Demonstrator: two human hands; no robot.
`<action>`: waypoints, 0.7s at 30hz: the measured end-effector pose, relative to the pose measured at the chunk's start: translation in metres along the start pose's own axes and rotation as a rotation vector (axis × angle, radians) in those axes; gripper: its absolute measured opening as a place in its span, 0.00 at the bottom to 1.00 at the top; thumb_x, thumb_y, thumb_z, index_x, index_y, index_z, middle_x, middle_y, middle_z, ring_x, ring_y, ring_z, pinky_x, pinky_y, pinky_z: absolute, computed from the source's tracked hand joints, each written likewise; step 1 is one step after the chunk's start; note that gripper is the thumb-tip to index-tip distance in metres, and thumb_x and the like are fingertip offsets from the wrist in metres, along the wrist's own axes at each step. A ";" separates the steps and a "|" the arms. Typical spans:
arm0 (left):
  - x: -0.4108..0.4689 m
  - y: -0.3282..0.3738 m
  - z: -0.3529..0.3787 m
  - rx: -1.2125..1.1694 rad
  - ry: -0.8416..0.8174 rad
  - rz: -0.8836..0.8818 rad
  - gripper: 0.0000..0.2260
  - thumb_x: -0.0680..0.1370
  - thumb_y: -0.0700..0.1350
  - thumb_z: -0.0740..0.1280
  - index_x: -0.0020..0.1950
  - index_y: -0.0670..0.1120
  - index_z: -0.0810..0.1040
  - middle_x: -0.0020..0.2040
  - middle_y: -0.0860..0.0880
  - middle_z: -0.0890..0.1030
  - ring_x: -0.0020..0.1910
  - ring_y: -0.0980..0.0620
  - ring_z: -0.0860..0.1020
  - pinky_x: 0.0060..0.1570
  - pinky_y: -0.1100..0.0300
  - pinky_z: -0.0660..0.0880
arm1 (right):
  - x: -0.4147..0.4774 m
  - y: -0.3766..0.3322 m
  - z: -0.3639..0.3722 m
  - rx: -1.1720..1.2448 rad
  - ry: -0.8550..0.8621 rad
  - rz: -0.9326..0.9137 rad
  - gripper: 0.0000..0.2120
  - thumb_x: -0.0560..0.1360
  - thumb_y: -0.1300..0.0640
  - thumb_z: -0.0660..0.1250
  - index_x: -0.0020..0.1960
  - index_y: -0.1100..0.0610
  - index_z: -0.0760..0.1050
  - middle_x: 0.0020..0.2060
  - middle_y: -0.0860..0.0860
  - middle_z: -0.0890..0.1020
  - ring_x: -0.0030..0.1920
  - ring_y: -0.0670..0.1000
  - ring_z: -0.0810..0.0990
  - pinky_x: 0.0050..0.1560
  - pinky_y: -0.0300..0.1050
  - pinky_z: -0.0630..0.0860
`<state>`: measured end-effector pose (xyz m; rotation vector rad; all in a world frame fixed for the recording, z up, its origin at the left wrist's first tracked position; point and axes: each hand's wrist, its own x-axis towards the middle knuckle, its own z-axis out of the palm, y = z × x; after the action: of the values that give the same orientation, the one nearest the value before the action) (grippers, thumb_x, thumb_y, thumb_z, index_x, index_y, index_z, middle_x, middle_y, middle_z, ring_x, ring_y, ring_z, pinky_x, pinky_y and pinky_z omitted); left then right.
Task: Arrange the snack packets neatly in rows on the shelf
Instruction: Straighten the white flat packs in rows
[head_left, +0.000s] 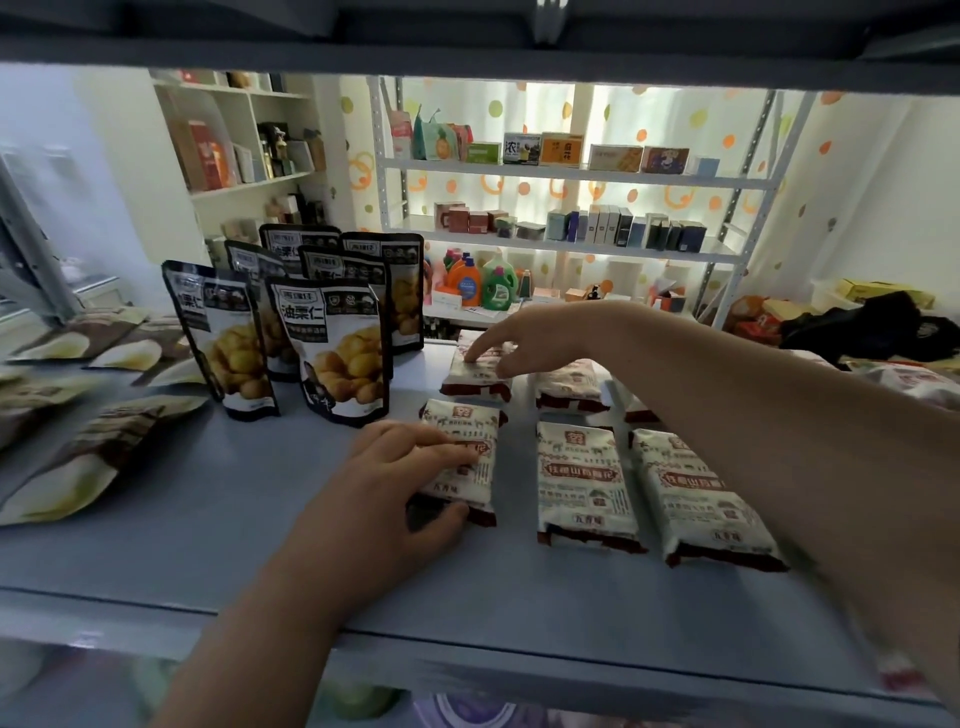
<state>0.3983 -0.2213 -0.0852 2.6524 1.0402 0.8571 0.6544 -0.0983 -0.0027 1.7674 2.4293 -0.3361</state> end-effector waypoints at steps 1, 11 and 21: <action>0.000 0.000 0.000 0.002 0.003 0.002 0.21 0.73 0.58 0.66 0.65 0.58 0.77 0.61 0.60 0.73 0.65 0.58 0.67 0.63 0.69 0.63 | -0.003 0.001 0.000 0.004 -0.005 0.007 0.21 0.79 0.51 0.62 0.70 0.35 0.69 0.73 0.47 0.69 0.69 0.50 0.69 0.65 0.47 0.66; 0.000 0.000 0.002 -0.003 0.020 0.015 0.20 0.73 0.57 0.67 0.65 0.59 0.77 0.61 0.61 0.73 0.65 0.60 0.65 0.61 0.68 0.61 | -0.024 -0.011 0.008 0.014 0.055 0.071 0.22 0.80 0.52 0.59 0.73 0.38 0.67 0.75 0.48 0.67 0.72 0.51 0.67 0.72 0.52 0.64; -0.001 0.000 0.004 -0.001 0.028 0.051 0.20 0.73 0.53 0.72 0.64 0.57 0.78 0.61 0.59 0.74 0.64 0.56 0.67 0.63 0.64 0.62 | -0.153 -0.082 0.044 -0.020 0.278 0.204 0.26 0.74 0.31 0.56 0.71 0.35 0.64 0.72 0.46 0.70 0.68 0.52 0.70 0.62 0.55 0.70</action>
<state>0.3998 -0.2221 -0.0892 2.6849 0.9821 0.9071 0.6229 -0.2751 -0.0023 2.1574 2.3799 -0.0460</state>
